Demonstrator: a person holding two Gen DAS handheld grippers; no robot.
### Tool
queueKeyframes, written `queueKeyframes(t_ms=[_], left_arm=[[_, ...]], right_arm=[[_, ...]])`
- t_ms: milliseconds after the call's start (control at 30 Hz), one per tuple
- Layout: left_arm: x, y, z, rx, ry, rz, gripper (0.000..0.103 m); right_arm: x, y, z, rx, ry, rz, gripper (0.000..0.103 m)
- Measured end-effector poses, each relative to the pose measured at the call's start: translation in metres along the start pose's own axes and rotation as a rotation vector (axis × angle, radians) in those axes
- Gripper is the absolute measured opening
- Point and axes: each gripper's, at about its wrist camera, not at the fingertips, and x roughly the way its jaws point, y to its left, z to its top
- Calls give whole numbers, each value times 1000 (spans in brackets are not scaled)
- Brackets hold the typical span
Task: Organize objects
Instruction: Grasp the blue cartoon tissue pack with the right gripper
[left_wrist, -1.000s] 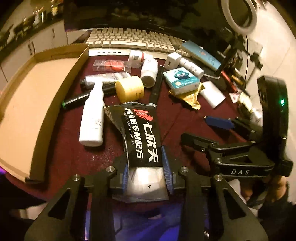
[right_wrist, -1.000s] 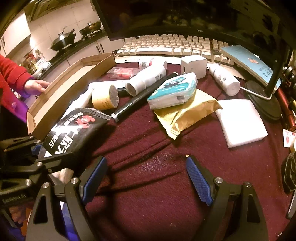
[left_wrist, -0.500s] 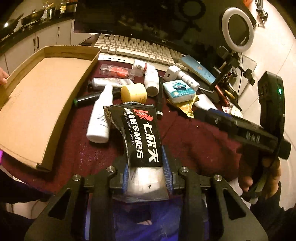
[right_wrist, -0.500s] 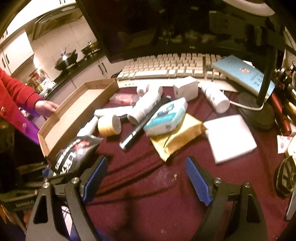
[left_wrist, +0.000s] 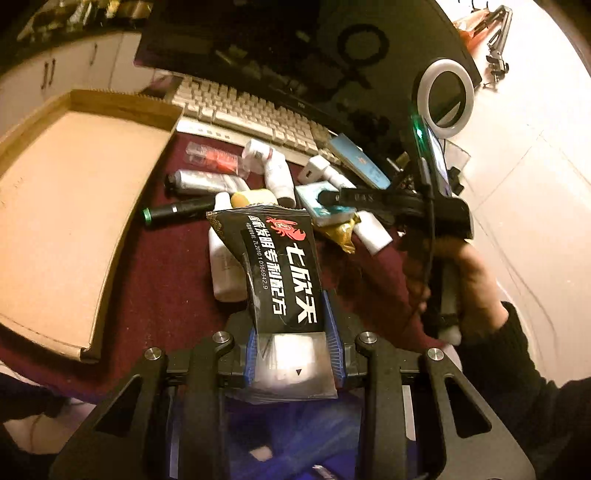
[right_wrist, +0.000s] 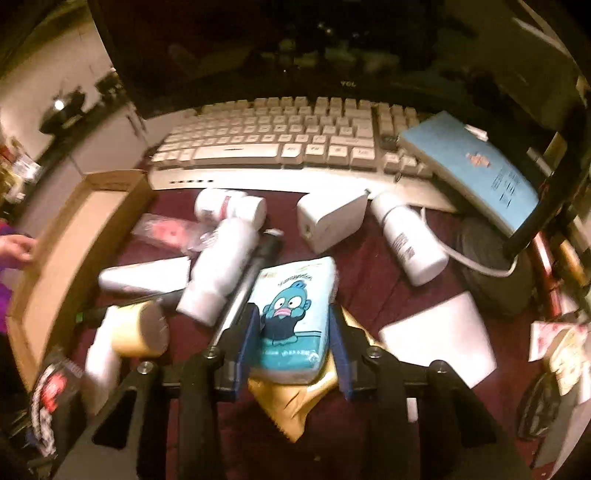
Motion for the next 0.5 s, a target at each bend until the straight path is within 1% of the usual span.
queueKeyframes(t_ms=[67,100,133,167,233,267,300,367,433,500], left_arm=[[-1,6,4,-16,26,-28,30],[-2,8,6,-21,39,-32,30],[-2,9,10,-25,59,-35,30],[-2,9,12,-23,72,-41,30],[-2,4,14,3,101,-58,30],[-1,1,12,20,106,-50,30],[-1,-5,10,47,104,-38,30],[-1,-10,5,63,83,-48,30],[-5,-16,-3,65,38,-60,30],[-9,-23,-9,65,-2,-42,30]], right_arm=[[-1,4,-1,-8,6,-27,17],[-3,7,-3,-19,4,-42,16],[-8,10,-6,-23,-1,-49,12],[-10,12,-8,-21,-3,-49,9],[-22,12,-13,10,-28,-17,7],[-28,10,-16,28,-50,-3,7],[-35,6,-22,54,-78,17,7],[-43,3,-29,79,-114,53,6],[-53,2,-38,83,-160,93,6],[-63,3,-43,70,-204,130,6]])
